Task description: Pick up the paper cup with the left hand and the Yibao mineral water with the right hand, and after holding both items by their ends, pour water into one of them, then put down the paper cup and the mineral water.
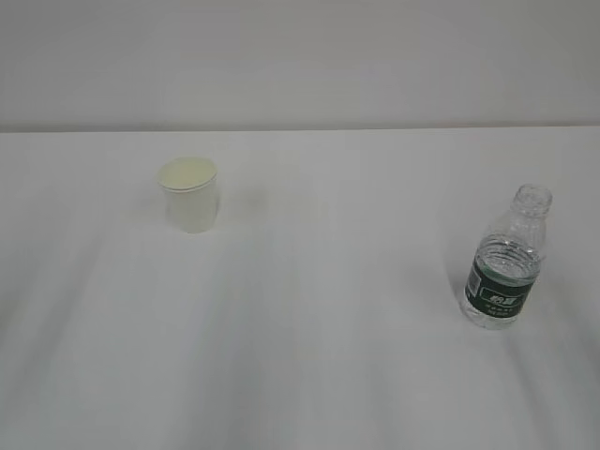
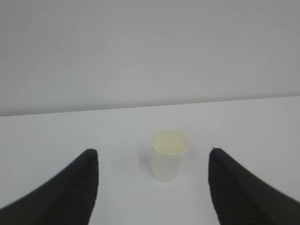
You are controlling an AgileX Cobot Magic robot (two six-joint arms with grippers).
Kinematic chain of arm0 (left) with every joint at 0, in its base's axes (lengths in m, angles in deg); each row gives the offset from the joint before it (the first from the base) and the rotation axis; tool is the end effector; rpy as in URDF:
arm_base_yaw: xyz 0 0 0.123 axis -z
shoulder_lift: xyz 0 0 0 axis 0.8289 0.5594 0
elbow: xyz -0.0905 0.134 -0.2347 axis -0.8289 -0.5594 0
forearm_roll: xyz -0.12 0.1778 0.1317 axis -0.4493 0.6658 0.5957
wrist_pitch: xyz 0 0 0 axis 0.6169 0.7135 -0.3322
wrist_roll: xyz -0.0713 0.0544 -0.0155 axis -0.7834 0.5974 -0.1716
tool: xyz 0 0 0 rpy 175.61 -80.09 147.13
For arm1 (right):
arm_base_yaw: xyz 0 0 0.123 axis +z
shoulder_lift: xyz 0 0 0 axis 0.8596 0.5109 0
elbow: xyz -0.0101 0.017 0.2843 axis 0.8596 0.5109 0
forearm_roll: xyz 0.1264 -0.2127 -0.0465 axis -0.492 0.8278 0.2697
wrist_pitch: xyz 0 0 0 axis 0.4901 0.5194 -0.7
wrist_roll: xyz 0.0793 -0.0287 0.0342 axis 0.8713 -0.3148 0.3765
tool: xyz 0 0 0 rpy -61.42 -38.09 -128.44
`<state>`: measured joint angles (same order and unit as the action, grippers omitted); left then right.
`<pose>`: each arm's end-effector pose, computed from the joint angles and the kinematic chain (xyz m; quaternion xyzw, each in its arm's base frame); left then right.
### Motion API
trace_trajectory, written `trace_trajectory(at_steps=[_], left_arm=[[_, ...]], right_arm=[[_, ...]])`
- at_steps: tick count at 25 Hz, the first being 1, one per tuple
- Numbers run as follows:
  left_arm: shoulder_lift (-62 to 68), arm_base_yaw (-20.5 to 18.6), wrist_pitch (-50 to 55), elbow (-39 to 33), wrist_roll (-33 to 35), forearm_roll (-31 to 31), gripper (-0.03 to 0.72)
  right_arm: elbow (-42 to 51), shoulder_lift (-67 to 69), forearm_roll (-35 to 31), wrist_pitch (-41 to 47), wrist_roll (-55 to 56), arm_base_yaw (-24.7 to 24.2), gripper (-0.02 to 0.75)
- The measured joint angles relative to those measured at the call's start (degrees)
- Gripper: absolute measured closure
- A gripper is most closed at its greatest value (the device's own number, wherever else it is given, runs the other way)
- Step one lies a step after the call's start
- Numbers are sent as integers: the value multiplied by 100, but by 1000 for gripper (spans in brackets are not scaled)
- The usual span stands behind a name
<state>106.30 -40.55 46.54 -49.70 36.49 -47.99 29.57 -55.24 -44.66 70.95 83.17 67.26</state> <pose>0.1541 -0.0406 0.2956 0.0458 0.7630 -0.1201 0.6334 0.0879 0.0114 0.3231 -0.0579 0.7462 0.0344 0.6623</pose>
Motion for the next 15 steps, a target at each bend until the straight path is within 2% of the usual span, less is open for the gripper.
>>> trace_trajectory(at_steps=[10, 15], left_arm=[[370, 185, -926, -192, -13, -46, 161], [1179, 405, -1758, -192, -545, -46, 162]], right_arm=[[10, 1088, 0, -822, 0, 0, 148], [10, 1408, 0, -1205, -50, 0, 148]])
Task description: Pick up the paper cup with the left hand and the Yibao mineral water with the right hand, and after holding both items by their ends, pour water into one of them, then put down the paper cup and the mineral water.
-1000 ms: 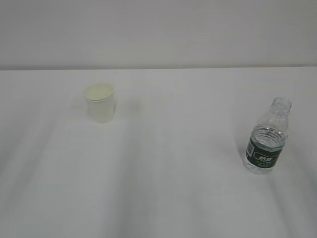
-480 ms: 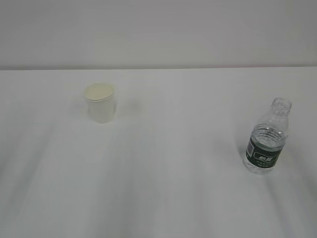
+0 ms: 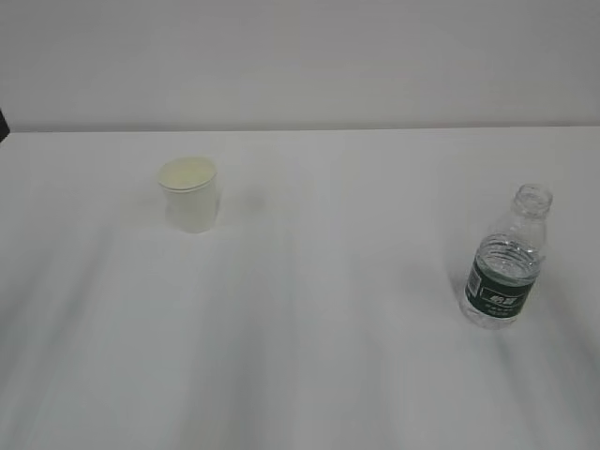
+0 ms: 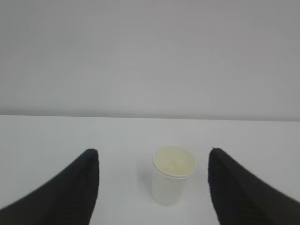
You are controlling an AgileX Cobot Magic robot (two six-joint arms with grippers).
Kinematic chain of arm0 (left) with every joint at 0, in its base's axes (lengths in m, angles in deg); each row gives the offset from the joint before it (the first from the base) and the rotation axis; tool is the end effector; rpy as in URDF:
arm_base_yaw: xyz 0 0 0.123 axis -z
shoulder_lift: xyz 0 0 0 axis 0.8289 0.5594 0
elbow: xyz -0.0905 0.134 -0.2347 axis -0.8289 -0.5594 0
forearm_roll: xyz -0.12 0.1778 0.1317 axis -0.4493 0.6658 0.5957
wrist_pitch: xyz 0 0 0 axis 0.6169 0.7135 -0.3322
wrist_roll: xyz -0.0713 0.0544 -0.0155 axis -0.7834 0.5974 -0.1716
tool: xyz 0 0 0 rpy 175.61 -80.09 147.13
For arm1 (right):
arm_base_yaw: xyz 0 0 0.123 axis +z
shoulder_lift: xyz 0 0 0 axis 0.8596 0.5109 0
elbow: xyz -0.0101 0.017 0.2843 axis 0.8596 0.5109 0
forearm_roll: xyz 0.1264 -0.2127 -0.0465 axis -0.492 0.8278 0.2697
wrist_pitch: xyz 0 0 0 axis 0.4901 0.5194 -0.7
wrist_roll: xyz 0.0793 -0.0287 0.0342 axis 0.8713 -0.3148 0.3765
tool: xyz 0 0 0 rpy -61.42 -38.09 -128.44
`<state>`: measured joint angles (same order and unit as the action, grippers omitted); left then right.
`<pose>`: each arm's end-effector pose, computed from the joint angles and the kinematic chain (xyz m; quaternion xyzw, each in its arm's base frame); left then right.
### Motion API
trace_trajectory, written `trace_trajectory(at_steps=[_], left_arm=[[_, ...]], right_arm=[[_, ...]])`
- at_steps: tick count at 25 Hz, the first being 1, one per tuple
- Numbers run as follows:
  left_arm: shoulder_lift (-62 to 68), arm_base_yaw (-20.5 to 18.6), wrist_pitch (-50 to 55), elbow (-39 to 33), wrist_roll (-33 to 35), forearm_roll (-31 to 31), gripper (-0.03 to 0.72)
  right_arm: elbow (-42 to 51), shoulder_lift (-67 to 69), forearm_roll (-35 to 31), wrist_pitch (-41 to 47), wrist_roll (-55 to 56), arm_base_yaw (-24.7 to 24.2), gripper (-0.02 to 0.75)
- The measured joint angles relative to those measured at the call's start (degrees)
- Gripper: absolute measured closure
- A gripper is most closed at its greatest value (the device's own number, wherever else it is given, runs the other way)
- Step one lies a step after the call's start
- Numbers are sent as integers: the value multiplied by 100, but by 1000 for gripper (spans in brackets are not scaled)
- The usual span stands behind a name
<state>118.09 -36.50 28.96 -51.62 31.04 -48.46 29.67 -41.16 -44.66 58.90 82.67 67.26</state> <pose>0.1863 -0.0522 0.2734 0.0008 0.7499 -0.1272 0.6492 0.1383 0.0191 0.3134 -0.0650 0.7579 0.0329 0.6483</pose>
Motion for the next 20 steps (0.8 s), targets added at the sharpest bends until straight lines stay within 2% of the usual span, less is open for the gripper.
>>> trace_trajectory(at_steps=[3, 9, 20], left_arm=[[506, 158, -686, 0, -330, 61, 187], [1275, 208, -1555, -74, -1466, 1020, 208], [1789, 217, -2498, -722, -1662, 1922, 211]], right_arm=[[0, 9, 43, -133, 0, 0, 150], [320, 22, 170, -217, 0, 0, 208], [1019, 131, 175, -692, 128, 0, 218]])
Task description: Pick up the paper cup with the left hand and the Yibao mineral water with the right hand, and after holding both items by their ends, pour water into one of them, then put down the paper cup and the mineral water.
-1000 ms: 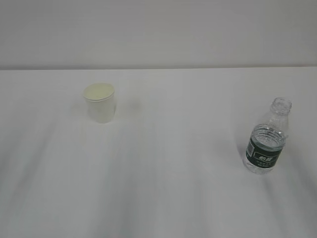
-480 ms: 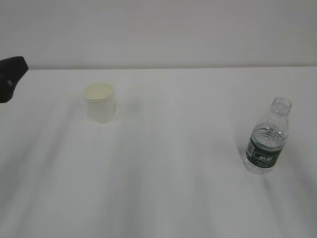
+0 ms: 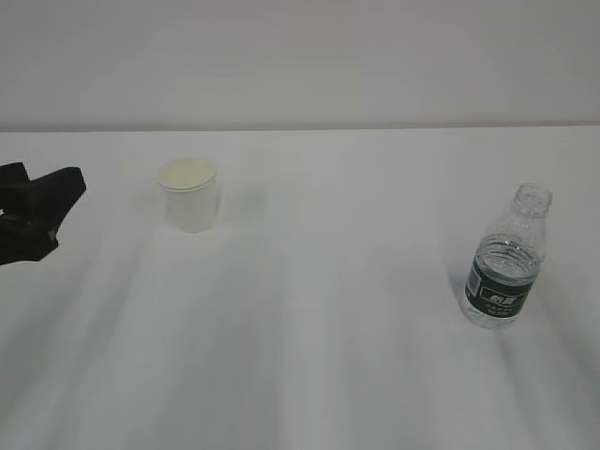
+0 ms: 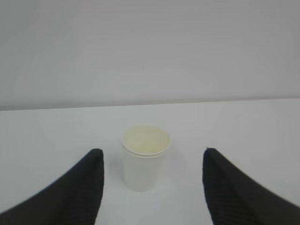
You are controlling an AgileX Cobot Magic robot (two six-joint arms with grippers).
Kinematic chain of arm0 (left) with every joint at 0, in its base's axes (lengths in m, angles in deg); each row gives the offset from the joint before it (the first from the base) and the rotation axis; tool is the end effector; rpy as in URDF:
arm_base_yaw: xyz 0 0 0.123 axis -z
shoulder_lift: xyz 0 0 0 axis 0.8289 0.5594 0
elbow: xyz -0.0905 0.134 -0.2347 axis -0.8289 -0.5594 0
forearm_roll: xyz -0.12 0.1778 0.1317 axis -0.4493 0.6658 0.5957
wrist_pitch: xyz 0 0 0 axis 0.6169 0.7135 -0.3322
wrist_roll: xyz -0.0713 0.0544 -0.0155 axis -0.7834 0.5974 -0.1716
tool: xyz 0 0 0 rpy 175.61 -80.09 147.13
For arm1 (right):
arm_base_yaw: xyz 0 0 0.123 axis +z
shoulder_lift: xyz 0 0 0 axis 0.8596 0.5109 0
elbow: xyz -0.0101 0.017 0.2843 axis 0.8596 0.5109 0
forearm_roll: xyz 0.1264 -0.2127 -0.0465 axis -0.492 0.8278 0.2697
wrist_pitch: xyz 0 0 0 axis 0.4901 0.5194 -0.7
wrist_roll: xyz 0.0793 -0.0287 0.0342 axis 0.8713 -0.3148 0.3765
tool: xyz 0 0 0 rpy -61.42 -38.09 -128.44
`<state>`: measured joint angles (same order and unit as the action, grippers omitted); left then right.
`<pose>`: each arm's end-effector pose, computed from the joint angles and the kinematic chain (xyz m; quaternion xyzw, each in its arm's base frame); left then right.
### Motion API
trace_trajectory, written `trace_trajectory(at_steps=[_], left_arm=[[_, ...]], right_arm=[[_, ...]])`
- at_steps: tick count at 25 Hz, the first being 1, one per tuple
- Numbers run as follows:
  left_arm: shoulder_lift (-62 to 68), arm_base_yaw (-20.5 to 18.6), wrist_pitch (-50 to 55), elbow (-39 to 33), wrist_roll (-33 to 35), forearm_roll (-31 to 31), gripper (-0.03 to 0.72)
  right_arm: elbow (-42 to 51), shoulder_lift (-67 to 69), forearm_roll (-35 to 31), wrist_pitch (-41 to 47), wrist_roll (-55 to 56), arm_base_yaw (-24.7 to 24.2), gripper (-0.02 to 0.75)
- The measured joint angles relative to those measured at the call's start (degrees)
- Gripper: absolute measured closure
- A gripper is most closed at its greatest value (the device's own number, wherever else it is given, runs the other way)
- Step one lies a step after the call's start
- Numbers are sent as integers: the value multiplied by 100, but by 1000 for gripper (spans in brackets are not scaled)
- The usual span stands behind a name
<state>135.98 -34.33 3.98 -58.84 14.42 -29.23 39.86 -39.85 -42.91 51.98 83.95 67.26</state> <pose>0.2039 -0.0752 0.2126 0.0592 0.7396 -0.1580 0.6515 0.1371 0.0194 0.2605 -0.0721 0.7827 0.0308 0.6174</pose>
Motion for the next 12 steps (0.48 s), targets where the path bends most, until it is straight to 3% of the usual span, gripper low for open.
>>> trace_trajectory(at_steps=[12], left_arm=[[921, 12, -1186, -7, 0, 364, 199]], right_arm=[[6, 1223, 80, -1027, 73, 0, 120]])
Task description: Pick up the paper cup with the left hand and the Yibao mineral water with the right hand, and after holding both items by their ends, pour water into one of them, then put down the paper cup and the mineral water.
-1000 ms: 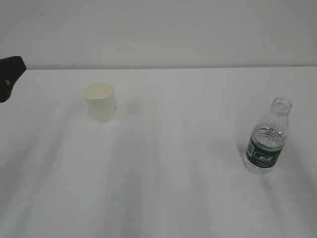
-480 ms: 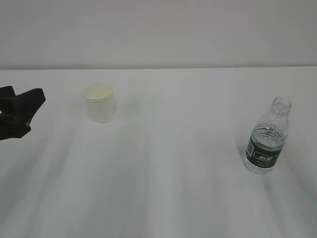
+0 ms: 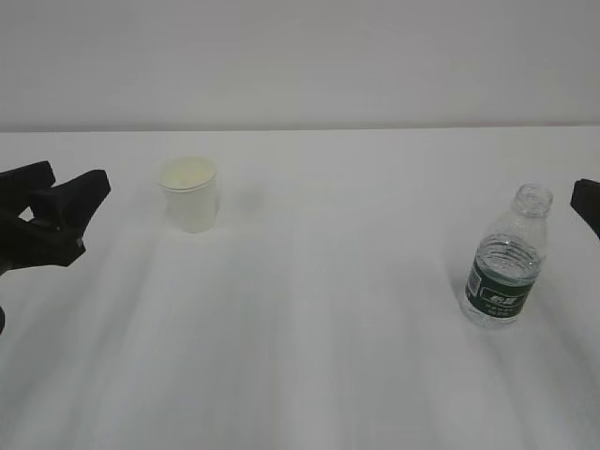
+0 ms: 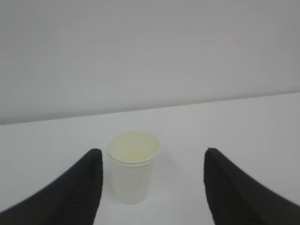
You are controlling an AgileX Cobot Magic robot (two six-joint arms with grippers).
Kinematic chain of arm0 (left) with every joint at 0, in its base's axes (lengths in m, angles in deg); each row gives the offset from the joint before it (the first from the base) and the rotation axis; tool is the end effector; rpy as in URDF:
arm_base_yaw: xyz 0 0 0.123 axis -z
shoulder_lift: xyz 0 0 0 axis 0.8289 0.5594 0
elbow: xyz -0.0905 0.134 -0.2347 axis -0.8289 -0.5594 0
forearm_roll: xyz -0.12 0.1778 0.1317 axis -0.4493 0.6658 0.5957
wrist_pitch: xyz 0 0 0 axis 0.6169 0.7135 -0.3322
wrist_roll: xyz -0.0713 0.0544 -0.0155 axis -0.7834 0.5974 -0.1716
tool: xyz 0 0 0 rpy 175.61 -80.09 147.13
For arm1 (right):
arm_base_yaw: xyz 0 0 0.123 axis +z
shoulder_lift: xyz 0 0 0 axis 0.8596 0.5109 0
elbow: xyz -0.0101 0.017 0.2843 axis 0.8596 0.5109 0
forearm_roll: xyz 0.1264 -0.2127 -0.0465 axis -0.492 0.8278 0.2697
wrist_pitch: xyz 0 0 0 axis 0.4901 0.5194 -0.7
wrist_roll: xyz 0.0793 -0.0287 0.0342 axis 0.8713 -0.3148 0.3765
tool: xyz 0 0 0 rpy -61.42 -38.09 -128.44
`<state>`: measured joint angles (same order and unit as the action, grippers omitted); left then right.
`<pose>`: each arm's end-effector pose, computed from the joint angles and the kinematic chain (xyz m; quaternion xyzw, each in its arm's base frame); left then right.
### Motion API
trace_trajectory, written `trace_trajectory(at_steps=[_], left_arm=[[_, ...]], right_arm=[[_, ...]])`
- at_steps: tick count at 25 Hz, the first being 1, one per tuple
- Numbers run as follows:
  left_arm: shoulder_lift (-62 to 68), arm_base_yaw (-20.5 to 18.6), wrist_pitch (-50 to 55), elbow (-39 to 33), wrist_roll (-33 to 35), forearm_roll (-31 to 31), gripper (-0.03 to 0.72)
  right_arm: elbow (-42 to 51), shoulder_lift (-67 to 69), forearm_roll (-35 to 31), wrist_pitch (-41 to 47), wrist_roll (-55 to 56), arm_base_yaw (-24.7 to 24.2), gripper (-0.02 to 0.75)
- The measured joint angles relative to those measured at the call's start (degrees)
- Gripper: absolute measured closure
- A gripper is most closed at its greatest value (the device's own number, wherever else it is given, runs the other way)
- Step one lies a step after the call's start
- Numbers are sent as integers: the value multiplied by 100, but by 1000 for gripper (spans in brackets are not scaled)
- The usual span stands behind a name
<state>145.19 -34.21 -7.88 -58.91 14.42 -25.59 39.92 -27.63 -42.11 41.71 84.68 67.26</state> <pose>0.2157 -0.0846 0.1951 0.0896 0.7207 -0.1629 0.6679 0.1682 0.0251 0.2429 -0.0773 0.7932 0.0360 0.6030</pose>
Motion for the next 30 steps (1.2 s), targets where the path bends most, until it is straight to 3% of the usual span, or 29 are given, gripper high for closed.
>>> trace_trajectory(at_steps=[7, 18, 30], left_arm=[[84, 0, -628, 0, 0, 4, 200], [210, 0, -782, 0, 121, 4, 200], [1016, 0, -790, 0, 166, 116, 209]], right_arm=[[0, 83, 9, -621, 51, 0, 126], [8, 479, 9, -915, 269, 0, 143], [972, 1420, 9, -3509, 683, 0, 144]])
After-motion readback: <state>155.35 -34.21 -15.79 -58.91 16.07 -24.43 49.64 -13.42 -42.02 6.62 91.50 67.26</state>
